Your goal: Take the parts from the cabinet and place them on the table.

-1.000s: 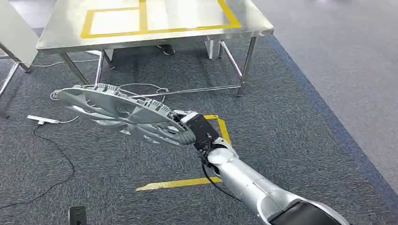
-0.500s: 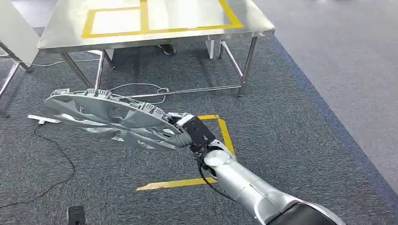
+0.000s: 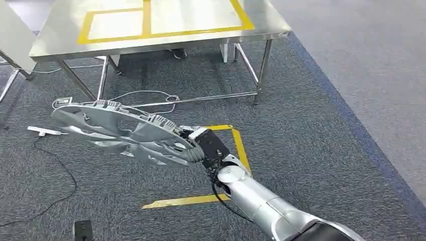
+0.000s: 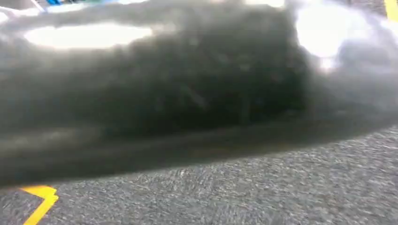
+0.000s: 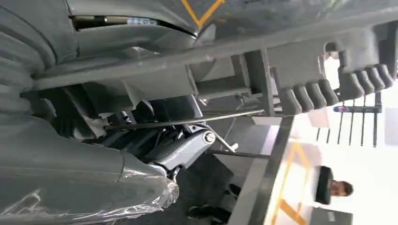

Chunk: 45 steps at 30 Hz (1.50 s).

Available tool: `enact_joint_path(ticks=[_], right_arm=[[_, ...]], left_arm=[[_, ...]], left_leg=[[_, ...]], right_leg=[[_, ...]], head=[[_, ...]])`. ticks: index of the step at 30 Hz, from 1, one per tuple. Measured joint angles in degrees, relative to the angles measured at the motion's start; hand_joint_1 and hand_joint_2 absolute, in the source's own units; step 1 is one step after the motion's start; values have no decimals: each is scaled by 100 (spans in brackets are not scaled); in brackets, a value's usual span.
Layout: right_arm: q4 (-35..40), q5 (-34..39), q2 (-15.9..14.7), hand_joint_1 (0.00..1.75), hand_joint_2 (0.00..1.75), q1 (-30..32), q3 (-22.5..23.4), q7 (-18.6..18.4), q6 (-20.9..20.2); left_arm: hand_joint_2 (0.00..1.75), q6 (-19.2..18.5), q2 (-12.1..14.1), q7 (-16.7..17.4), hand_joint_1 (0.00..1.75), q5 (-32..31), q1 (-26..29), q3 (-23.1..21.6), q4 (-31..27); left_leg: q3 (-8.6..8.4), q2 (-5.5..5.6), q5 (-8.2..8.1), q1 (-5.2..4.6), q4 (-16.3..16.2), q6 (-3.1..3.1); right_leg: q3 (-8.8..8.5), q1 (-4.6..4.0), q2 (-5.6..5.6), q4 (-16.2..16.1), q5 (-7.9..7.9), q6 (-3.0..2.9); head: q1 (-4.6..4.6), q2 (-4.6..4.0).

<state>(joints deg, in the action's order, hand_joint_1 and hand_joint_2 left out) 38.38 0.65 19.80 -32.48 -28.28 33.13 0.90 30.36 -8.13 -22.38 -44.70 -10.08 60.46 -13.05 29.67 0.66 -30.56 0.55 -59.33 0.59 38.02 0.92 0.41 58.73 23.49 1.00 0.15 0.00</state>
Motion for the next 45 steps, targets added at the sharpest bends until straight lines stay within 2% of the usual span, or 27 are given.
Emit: enact_joint_path(ticks=[2, 4, 5, 6, 7, 9, 10, 11, 13, 14, 15, 19, 23, 26, 28, 29, 30, 32, 33, 35, 36, 37, 38, 40, 41, 43, 45], right_arm=[[-15, 22, 9, 175, 175, -16, 4, 15, -9], [-28, 42, 13, 175, 175, -10, 4, 35, -22], [-46, 42, 13, 175, 175, -7, 4, 35, -24], [-68, 39, 13, 175, 175, 5, 4, 35, -26], [-81, 39, 13, 175, 175, 15, 4, 35, -28], [-92, 42, 26, 175, 175, 17, 4, 37, -48], [-96, 50, 30, 175, 175, 9, 4, 44, -57], [-98, 55, 33, 175, 175, -4, 4, 50, -68], [-98, 53, 37, 175, 175, 5, 2, 50, -72], [-101, 50, 37, 175, 175, 5, -2, 48, -72], [-105, 53, 37, 175, 175, 5, -2, 46, -72], [-107, 53, 37, 175, 175, 0, -4, 48, -79], [-109, 55, 37, 175, 175, 0, -4, 63, -147], [-123, 64, 37, 175, 175, 0, -4, 101, -230], [-131, 72, 37, 175, 175, 0, -4, 105, -251], [-138, 72, 37, 175, 175, 0, -4, 105, -262], [-140, 74, 39, 175, 175, 2, -4, 105, -275], [-140, 74, 46, 175, 175, 9, -4, 107, -289], [-140, 74, 44, 175, 175, 0, -9, 105, -293], [-140, 94, 39, 175, 175, -12, -7, 109, -295], [-144, 101, 33, 175, 175, 3, -7, 109, -295], [-153, 101, 28, 175, 175, 21, -7, 107, -297], [-164, 101, 24, 175, 175, 41, -7, 103, -295], [-186, 101, 15, 175, 175, 61, -7, 94, -295], [-186, 105, 15, 175, 175, 61, -7, 94, -295], [-192, 114, 17, 175, 175, 46, -7, 98, -297], [-201, 133, 20, 175, 175, 64, -7, 96, -295]], left_arm=[[0, -26, -7, -26, 0, 31, -3, -2, 0], [0, -39, 0, -42, 0, 33, 11, 0, 0], [0, -39, 0, -44, 0, 33, 21, 0, 0], [0, -37, 2, -44, 0, 33, 23, 0, 0], [0, -37, 6, -44, 0, 33, 22, 0, 0], [0, -17, 11, -44, 0, 33, 17, -2, -2], [0, -7, 2, -42, 0, 35, 14, 0, 0], [0, 4, 4, -39, 0, 35, -8, -2, 0], [0, 18, 2, -31, 0, 37, -2, -2, -2], [0, 22, -7, -24, 0, 39, 9, -2, -2], [0, 22, -7, -24, 0, 37, 7, -2, 0], [0, 28, 2, -24, 0, 39, -5, -2, -2], [0, 28, -5, -24, 0, 39, -2, -2, -2], [0, 31, 0, -24, 0, 37, -2, -4, -2], [0, 33, 0, -24, 0, 37, -2, -4, -2], [0, 37, 2, -15, 0, 39, -2, -4, -2], [0, 39, 20, -9, 0, 44, -3, -7, -2], [0, 44, 17, -9, 0, 44, 5, -11, -7], [0, 44, 9, -9, 0, 39, -1, -15, -7], [0, 44, 13, -9, 0, 39, -18, -28, -7], [0, 44, 13, -9, 0, 39, -14, -33, -7], [0, 44, 15, -9, 0, 39, -8, -35, -7], [0, 42, 15, -9, 0, 39, -1, -37, -7], [0, 42, 9, -9, 0, 39, 14, -39, -7], [0, 44, 6, -9, 0, 39, 13, -42, -7], [0, 52, 22, -9, 0, 48, -6, -42, -7], [0, 63, 22, -7, 0, 83, 5, -42, -7]], left_leg=[[490, -11, -97, 7, -790, 45], [999, -10, -463, 9, -1488, 82], [1172, -11, -495, 16, -1624, 96], [1205, -11, -344, 29, -1519, 102], [1134, -13, -83, 40, -1241, 102], [779, -27, 609, 73, -316, 121], [708, -33, 635, 75, -106, 140], [704, -59, 485, 28, 100, 77], [693, -41, 619, 47, 63, 46], [693, -37, 623, 37, 63, 54], [693, -25, 623, 28, 62, 53], [693, -14, 609, 0, 62, -18], [695, -15, 605, -6, 61, -44], [697, -16, 602, -19, 58, -74], [696, -16, 602, -24, 57, -75], [707, -14, 585, -58, 25, -98], [697, -10, 557, -57, 37, -178], [548, -26, 650, 0, 260, -264], [497, -34, 643, -14, 306, -285], [474, -33, 609, -21, 300, -315], [454, -33, 577, -28, 300, -316], [426, -27, 541, -30, 298, -305], [390, -19, 519, -28, 293, -283], [288, -2, 439, -10, 267, -213], [232, 2, 371, 3, 234, -167], [243, 6, 284, -34, 135, -66], [244, 10, 289, -18, 157, -33]], right_leg=[[-27, 1, -2, -18, 56, -86], [-62, -4, -3, -18, 105, -122], [-94, -4, 0, -18, 134, -119], [-134, -4, 3, -17, 160, -114], [-182, 5, 9, -8, 192, -110], [-285, 9, 8, -2, 240, -73], [-306, -6, 10, -2, 255, -46], [-270, -31, 17, 9, 254, -17], [-262, -39, 8, 19, 317, 11], [-272, -42, 2, 14, 303, -122], [-280, -42, -1, 10, 297, -167], [-319, -28, -11, -62, 279, -157], [-339, -24, -14, -113, 254, -102], [-344, -6, -13, -130, 244, 34], [-345, 1, -14, -131, 246, 72], [-363, 19, -15, -179, 223, 122], [-374, 48, -22, -208, 225, 219], [-353, 32, -25, -205, 223, 259], [-296, 28, -24, -48, 330, 232], [158, 24, -19, 844, 729, 200], [430, 24, -19, 1330, 901, 199], [622, 24, -21, 1620, 938, 201], [637, 29, -23, 1588, 833, 200], [310, 38, -25, 877, 348, 190], [15, 48, -33, 263, 44, 188], [-217, 35, -7, -70, 154, 170], [-193, 8, 14, -3, 192, 73]], head=[[-15, 0], [-11, 0], [-15, 0], [-13, 0], [-9, 0], [-31, 0], [-26, 0], [-57, 0], [-35, 0], [-24, 0], [-31, 0], [-31, 0], [-28, 0], [-28, 0], [-31, 0], [-31, 0], [-44, 0], [-24, 0], [-9, 0], [-11, 0], [-13, 0], [-13, 0], [-9, 0], [-9, 0], [-7, 0], [7, 0], [-20, 0]])
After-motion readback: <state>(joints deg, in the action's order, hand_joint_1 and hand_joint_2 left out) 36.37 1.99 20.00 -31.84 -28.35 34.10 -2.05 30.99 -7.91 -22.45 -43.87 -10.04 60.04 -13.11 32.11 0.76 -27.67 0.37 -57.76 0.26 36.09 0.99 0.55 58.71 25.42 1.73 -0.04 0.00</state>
